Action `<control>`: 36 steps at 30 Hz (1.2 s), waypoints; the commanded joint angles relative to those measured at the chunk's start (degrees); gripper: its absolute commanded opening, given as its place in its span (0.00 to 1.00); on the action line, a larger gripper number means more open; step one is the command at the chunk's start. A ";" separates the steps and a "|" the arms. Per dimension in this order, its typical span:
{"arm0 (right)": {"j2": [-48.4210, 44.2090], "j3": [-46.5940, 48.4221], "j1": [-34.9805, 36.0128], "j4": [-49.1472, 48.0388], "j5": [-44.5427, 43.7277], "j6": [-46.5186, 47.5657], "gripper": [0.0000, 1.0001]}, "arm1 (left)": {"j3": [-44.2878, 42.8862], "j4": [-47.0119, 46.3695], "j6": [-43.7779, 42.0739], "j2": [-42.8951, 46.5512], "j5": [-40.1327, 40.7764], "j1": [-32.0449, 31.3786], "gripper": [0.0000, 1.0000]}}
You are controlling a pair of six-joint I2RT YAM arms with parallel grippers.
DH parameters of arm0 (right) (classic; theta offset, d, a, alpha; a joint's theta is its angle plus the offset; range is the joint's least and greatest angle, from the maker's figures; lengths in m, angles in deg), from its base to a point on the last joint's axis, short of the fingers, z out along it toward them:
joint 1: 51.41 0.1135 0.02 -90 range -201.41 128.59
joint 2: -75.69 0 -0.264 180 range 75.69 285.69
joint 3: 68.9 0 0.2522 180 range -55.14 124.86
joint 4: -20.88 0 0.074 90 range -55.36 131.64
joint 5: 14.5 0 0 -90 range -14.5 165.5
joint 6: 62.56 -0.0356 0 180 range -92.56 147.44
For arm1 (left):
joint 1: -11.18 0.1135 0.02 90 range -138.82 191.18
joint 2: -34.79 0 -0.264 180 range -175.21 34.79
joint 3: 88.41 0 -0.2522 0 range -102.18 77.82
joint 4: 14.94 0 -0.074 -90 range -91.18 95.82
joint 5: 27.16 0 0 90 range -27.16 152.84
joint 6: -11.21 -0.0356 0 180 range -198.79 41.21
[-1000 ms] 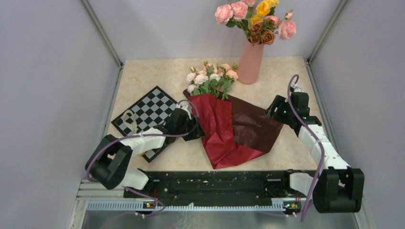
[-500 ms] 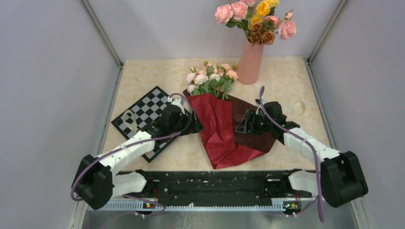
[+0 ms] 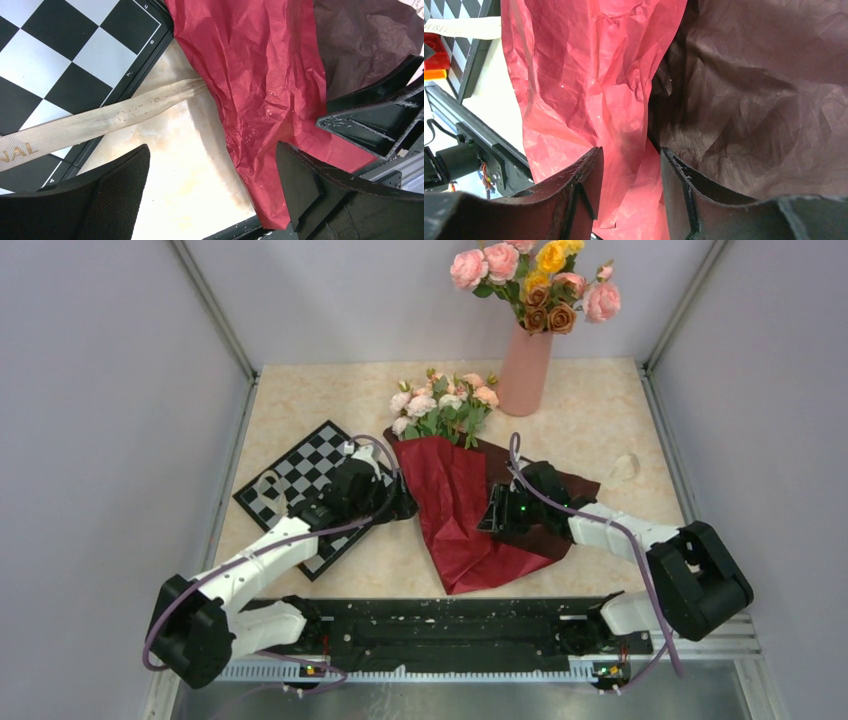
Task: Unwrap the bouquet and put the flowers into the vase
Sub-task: Unfold the wrapping paper at the center of the board.
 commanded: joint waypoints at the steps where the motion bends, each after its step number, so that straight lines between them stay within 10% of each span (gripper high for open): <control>1: 0.64 2.59 0.87 -3.33 -1.09 -0.15 0.44 | -3.40 0.16 -1.59 1.90 -0.61 0.52 0.99; 12: -2.11 7.63 5.49 1.70 -7.48 0.53 0.00 | -8.41 4.58 -5.42 1.81 -9.27 8.30 0.99; 22: -3.67 18.01 17.21 3.87 -17.08 2.86 0.00 | -9.74 9.48 -9.46 4.78 -12.10 16.27 0.99; 36: 16.75 29.93 29.75 -1.11 -14.28 3.90 0.00 | -4.75 11.23 -3.34 15.46 -3.84 17.02 0.99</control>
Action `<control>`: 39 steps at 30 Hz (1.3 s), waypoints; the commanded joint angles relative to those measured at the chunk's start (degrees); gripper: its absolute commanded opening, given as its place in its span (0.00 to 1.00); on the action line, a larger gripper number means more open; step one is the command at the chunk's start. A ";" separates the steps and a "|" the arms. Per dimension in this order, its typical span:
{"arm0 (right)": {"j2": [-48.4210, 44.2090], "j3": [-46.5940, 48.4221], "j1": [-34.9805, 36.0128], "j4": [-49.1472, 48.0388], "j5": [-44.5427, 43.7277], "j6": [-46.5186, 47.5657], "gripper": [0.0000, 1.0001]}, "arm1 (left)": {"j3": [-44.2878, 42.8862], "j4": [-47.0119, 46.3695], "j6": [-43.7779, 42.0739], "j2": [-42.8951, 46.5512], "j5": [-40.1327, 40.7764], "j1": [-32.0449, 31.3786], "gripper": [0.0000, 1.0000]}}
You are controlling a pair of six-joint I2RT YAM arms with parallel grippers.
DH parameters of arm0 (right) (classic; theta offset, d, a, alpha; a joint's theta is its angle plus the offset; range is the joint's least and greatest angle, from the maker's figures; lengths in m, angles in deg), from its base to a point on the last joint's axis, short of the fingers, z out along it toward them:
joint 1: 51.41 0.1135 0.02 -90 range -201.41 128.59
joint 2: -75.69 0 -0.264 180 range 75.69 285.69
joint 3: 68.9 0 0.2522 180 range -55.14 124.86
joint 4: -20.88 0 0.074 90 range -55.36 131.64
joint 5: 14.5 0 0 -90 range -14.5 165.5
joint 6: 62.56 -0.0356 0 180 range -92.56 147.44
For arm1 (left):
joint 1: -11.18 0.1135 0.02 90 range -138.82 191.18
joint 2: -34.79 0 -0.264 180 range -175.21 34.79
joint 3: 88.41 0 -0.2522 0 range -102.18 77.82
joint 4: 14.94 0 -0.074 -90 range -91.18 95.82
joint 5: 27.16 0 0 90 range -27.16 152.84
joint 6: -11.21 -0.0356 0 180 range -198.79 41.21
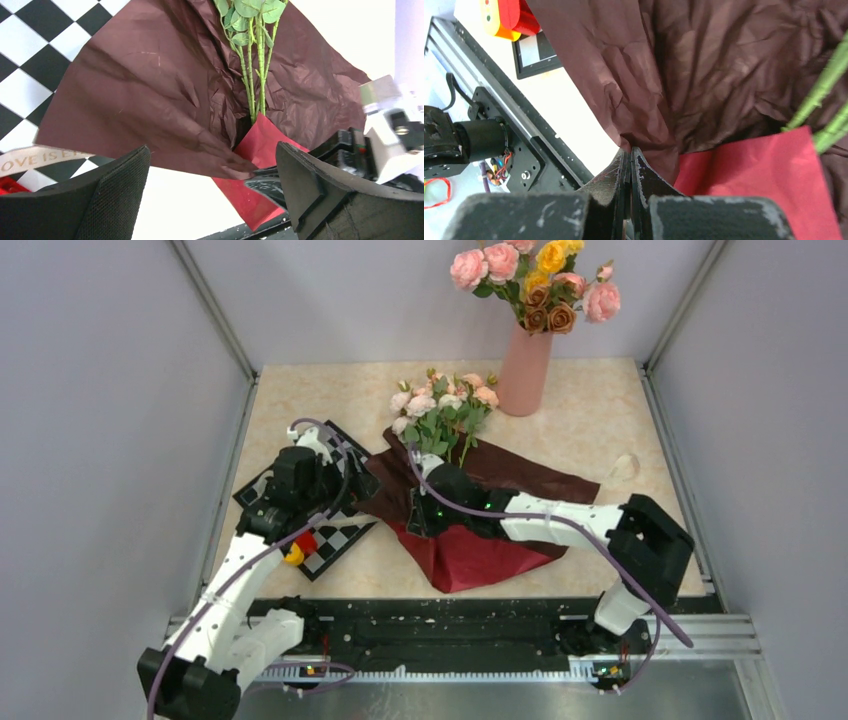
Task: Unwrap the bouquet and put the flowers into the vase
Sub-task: Unfold the wrapping paper at the center of the board.
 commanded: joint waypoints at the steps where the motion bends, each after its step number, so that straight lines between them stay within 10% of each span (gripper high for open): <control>1: 4.15 6.07 3.11 -2.43 0.25 1.39 0.00 | 2.74 -0.14 3.91 5.33 4.44 0.25 0.99; 4: 5.49 7.70 3.54 -1.73 0.34 1.83 0.01 | 5.33 -0.83 5.35 8.59 6.42 0.25 0.99; 16: -6.81 5.94 3.57 4.87 -2.71 3.67 0.59 | 8.71 -1.00 7.33 10.48 6.15 0.30 0.99; 25: -15.04 0.85 3.58 12.07 -9.88 -0.59 0.63 | 3.27 -2.63 3.70 4.80 0.04 -0.25 0.99; 39: -9.01 -7.41 3.55 13.34 -16.29 -2.49 0.59 | -7.07 -0.87 2.37 -1.54 14.59 -18.19 0.98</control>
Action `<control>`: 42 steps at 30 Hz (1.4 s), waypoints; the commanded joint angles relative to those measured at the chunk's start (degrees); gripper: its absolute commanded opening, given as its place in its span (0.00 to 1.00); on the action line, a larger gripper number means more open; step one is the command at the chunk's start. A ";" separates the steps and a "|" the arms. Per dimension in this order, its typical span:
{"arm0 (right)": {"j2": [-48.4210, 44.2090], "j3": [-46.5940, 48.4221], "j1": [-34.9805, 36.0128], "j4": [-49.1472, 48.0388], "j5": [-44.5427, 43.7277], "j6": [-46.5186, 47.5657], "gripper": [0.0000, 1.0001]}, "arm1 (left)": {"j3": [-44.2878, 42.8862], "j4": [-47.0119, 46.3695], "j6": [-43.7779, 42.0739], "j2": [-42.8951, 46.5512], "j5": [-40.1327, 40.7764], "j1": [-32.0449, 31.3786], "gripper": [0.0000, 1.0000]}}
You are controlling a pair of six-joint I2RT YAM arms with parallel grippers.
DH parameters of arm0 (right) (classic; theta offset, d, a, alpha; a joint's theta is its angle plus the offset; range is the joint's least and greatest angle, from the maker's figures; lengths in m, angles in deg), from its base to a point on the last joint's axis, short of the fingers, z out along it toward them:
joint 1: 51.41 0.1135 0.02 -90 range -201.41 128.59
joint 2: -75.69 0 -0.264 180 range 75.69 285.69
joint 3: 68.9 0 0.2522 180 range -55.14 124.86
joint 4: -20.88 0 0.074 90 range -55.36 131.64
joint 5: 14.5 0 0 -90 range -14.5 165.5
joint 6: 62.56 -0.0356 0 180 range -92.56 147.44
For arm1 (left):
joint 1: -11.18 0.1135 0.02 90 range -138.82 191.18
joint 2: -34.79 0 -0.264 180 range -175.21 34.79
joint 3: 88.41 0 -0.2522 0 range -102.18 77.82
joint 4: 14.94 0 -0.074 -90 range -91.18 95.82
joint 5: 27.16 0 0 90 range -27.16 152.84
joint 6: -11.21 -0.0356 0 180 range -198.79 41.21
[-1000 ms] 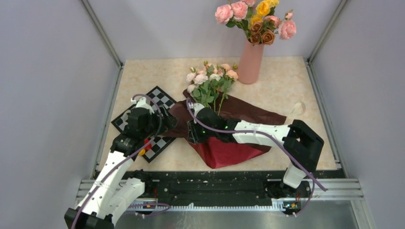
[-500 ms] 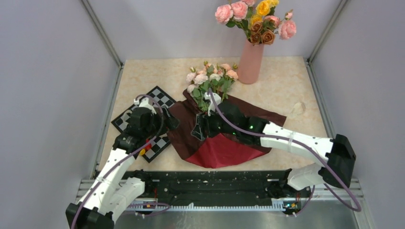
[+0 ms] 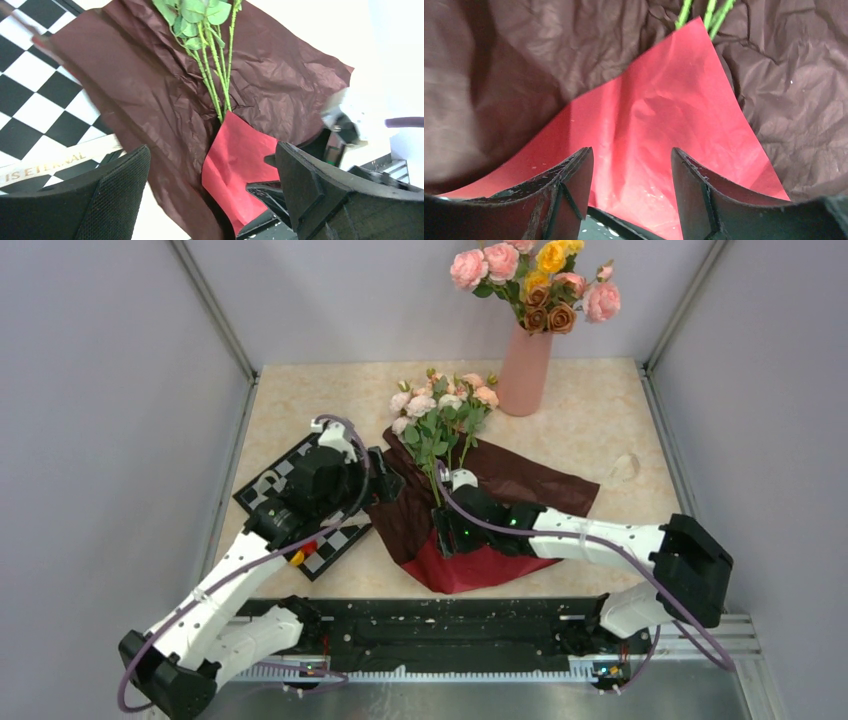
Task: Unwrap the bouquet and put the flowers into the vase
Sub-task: Unfold the wrapping paper at the center of the board.
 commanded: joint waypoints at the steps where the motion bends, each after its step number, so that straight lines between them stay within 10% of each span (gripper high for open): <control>1: 1.98 -1.11 0.23 -1.36 -2.60 -0.38 0.59 | -3.02 -1.59 -0.08 -3.95 3.62 -4.70 0.98; 42: 11.35 -5.27 0.22 -6.87 -2.62 -5.63 0.47 | 15.60 -39.83 10.31 -29.00 -4.59 -10.81 0.98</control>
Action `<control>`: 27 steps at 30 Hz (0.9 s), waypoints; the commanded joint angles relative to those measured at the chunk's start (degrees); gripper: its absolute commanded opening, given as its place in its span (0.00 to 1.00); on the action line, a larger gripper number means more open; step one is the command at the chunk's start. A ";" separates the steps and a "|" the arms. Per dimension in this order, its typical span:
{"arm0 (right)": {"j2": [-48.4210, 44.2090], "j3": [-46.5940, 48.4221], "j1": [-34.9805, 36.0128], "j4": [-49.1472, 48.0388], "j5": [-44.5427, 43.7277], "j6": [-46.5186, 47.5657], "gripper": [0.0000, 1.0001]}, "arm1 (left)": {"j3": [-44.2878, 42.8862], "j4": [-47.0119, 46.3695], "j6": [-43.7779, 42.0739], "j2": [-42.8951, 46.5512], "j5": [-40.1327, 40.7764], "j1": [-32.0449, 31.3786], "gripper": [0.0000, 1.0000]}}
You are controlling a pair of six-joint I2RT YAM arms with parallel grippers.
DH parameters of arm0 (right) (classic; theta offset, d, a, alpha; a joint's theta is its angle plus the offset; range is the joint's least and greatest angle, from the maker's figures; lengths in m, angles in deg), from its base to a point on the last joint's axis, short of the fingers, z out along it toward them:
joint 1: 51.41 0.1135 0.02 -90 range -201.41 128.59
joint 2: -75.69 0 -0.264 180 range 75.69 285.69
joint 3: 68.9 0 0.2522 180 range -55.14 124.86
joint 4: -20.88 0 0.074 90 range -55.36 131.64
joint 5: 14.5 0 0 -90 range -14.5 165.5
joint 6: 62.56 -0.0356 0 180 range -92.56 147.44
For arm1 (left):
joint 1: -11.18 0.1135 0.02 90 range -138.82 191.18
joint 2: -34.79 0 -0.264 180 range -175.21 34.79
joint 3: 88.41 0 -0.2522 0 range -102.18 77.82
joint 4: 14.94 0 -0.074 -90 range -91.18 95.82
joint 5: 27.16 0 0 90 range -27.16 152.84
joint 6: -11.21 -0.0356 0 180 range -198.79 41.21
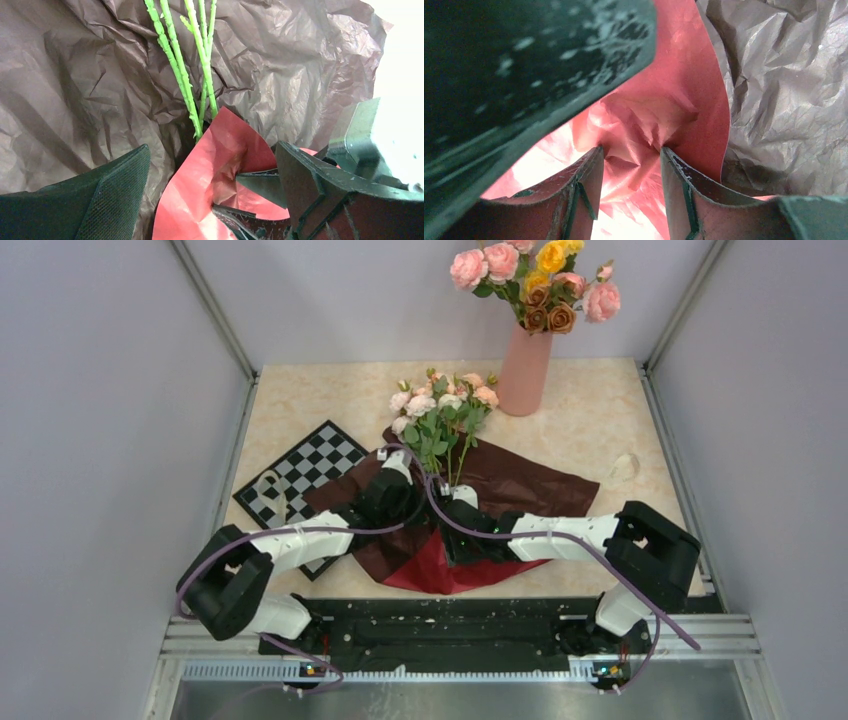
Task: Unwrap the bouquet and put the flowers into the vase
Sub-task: Unfold the wrapping paper at the center of the board.
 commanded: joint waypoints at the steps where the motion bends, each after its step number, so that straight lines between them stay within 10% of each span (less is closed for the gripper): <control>1: 1.54 -0.35 0.24 -1.69 -0.22 -0.73 0.47 | 2.02 -4.76 -1.71 -2.34 -0.35 -0.19 0.98; 27: 5.05 2.07 0.24 2.04 -7.47 -2.37 0.45 | 13.44 5.29 -5.00 14.13 4.84 3.65 0.99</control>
